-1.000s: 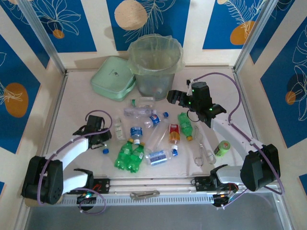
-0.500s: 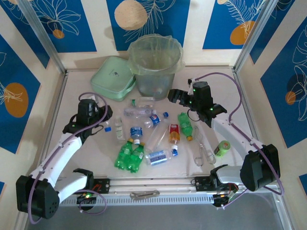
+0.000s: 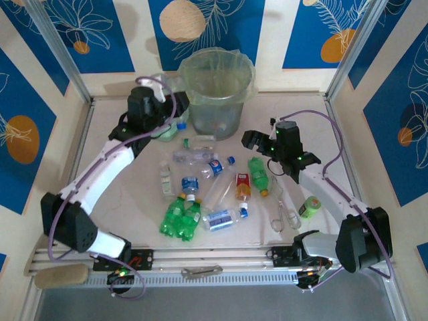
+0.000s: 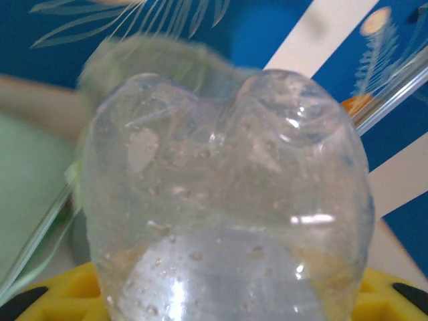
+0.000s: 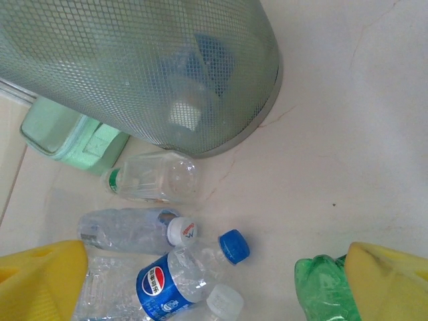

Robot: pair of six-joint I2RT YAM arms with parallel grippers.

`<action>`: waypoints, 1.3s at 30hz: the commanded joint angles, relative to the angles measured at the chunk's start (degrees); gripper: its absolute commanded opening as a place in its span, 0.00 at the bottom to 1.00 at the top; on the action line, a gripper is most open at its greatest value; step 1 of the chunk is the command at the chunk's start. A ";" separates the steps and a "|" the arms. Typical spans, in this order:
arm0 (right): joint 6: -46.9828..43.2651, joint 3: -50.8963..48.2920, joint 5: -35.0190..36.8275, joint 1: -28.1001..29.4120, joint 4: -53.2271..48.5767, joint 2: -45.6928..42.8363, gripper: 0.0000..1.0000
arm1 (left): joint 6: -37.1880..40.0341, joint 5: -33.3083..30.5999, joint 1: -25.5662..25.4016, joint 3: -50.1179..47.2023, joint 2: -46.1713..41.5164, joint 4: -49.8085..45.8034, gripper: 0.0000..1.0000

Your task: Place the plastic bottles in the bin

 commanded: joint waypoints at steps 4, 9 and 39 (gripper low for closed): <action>0.77 -2.35 -1.34 -0.82 0.29 -3.99 0.99 | 3.96 5.41 -0.82 23.32 14.94 2.02 0.47; 1.00 -3.81 -1.42 -1.73 -0.10 -5.87 0.99 | 3.88 7.43 -1.00 45.63 30.40 -3.33 0.46; 1.16 -5.91 -3.18 -4.12 -1.66 -9.08 0.99 | 21.00 -4.17 -5.72 62.59 49.22 -16.69 0.49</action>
